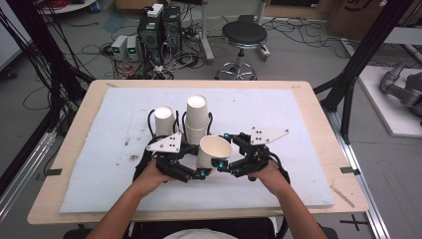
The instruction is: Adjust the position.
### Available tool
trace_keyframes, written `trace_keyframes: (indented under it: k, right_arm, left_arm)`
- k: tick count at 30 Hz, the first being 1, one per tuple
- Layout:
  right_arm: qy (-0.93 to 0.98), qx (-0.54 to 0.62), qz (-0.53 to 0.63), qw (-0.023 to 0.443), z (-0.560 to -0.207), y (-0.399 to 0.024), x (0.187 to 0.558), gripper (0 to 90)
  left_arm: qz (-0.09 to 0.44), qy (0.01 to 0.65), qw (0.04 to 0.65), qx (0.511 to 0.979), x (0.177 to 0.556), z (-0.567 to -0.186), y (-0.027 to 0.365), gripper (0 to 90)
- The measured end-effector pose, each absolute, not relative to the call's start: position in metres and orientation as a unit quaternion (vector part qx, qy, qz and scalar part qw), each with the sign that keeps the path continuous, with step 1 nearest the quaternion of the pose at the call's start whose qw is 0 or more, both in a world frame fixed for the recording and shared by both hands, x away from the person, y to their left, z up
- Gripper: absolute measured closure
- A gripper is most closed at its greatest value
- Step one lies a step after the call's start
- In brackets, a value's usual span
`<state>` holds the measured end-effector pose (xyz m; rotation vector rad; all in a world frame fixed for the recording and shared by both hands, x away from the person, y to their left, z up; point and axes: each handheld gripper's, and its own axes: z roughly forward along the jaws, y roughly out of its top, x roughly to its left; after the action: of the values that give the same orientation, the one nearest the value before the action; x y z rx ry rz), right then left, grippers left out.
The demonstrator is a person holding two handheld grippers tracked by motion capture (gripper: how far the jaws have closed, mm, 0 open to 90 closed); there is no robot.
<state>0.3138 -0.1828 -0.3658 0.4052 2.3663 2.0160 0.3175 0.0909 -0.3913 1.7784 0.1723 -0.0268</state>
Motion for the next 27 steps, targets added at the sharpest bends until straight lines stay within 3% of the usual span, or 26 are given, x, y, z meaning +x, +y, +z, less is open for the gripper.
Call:
trace_keyframes:
  k: [3, 5, 8, 14, 17, 22, 27]
  right_arm:
    - [0.755, 0.13, 0.643, 0.002, -0.3666, -0.182, 0.3136, 22.1]
    - [0.755, 0.118, 0.645, 0.003, -0.3664, -0.1816, 0.3128, 31.2]
    - [0.757, 0.108, 0.644, 0.009, -0.3656, -0.1816, 0.3122, 32.8]
    - [0.764, 0.109, 0.636, 0.009, -0.3655, -0.1829, 0.3132, 33.3]
    - [0.764, 0.111, 0.636, 0.007, -0.3655, -0.1822, 0.313, 33.3]
    - [0.761, 0.112, 0.639, -0.001, -0.3656, -0.1808, 0.3124, 32.5]
    - [0.754, 0.117, 0.646, 0.005, -0.3658, -0.1792, 0.3114, 25.4]
  left_arm:
    - [-0.01, 0.075, 0.627, 0.775, 0.3173, -0.3911, 0.0908, 35.4]
    - [-0.011, 0.074, 0.625, 0.777, 0.3175, -0.3917, 0.0903, 35.4]
    - [-0.015, 0.075, 0.625, 0.777, 0.3169, -0.3921, 0.089, 35.3]
    - [-0.011, 0.095, 0.615, 0.783, 0.3171, -0.393, 0.0865, 28.9]
    - [-0.013, 0.084, 0.613, 0.785, 0.3164, -0.3942, 0.0853, 33.8]
    - [-0.013, 0.082, 0.613, 0.786, 0.3158, -0.3945, 0.0837, 34.7]
    - [-0.012, 0.083, 0.619, 0.781, 0.3155, -0.3936, 0.0842, 34.5]
